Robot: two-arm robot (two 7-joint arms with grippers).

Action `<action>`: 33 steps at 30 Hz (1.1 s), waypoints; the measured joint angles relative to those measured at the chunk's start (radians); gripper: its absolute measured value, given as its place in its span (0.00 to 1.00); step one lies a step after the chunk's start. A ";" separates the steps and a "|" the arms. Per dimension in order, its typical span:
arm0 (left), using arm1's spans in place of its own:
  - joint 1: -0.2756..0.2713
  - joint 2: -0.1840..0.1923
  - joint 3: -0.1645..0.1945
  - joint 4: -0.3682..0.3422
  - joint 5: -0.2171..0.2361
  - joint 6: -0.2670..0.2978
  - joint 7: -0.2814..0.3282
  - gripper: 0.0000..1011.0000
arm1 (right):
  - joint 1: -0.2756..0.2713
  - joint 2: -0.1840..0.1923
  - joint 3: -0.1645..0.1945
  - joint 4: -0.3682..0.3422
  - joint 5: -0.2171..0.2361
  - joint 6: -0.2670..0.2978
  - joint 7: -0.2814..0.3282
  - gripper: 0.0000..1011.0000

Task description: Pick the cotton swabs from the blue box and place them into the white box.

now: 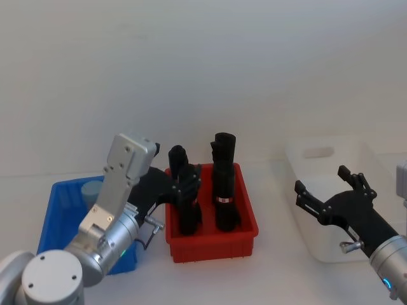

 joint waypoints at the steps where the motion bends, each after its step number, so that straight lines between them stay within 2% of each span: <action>1: 0.008 0.000 0.005 0.003 0.004 -0.020 0.015 0.99 | 0.000 0.000 0.000 0.000 0.000 0.000 0.000 0.99; 7: 0.030 0.001 0.019 0.011 0.017 -0.078 0.062 0.99 | 0.000 0.000 0.000 0.000 0.000 0.000 0.000 0.99; 11: 0.037 0.001 0.022 0.013 0.020 -0.095 0.075 0.99 | 0.000 0.000 0.000 0.000 0.000 0.000 0.000 0.99; 33: 0.038 0.000 0.023 0.013 0.020 -0.100 0.078 0.99 | 0.003 -0.001 0.000 0.004 -0.004 0.000 0.004 0.99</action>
